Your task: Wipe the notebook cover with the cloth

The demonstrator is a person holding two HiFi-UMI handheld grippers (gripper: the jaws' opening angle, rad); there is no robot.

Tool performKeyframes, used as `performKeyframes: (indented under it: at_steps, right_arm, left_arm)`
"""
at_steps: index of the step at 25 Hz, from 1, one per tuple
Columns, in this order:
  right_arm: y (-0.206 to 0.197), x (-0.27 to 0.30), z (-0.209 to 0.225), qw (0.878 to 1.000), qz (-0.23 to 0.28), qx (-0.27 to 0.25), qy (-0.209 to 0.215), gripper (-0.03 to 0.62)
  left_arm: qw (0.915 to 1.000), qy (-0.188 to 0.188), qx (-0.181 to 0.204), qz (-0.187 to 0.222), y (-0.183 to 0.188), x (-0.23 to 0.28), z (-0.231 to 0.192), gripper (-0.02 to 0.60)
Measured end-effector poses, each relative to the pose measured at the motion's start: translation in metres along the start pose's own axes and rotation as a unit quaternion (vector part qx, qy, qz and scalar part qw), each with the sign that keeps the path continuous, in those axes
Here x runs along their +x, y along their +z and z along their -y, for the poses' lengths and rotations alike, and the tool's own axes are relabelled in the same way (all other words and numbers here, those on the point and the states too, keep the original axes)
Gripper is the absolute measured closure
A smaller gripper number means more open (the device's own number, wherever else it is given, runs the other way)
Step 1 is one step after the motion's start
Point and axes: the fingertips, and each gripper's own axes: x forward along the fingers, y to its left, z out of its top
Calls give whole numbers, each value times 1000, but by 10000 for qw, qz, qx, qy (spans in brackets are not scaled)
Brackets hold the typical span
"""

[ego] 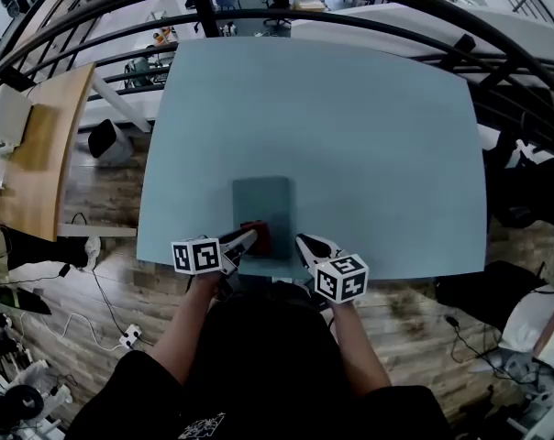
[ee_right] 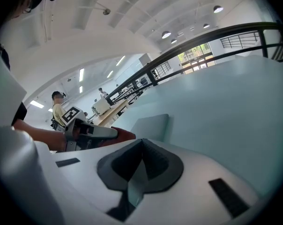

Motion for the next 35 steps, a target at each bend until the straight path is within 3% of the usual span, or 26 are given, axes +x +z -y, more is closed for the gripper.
performKeyframes:
  at_steps: [19, 35]
  right_arm:
    - [-21, -24, 14, 9998, -45, 162, -105, 588]
    - [-26, -14, 9, 9996, -259, 25, 104, 588]
  left_arm:
    - [9988, -315, 1, -375, -43, 54, 35, 482]
    - [9994, -168, -230, -182, -43, 44, 14, 481]
